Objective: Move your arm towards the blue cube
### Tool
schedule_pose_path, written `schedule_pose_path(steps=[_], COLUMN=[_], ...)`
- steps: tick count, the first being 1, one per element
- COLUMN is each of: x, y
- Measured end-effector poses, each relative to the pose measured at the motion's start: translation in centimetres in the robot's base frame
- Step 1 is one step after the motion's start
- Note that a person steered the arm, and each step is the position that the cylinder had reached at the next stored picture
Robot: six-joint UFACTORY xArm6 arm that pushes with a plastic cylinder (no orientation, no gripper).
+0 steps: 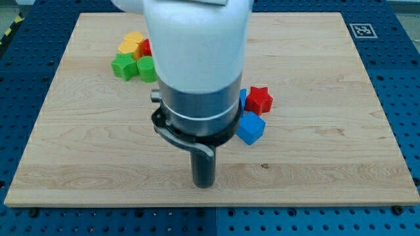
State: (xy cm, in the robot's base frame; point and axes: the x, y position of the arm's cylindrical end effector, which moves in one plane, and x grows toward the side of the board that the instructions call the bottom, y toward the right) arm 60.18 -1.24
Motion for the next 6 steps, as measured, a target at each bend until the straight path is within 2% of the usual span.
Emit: schedule_pose_path(steps=[2, 4, 6], x=[1.1, 1.2, -6.1], y=[1.7, 10.6, 12.2])
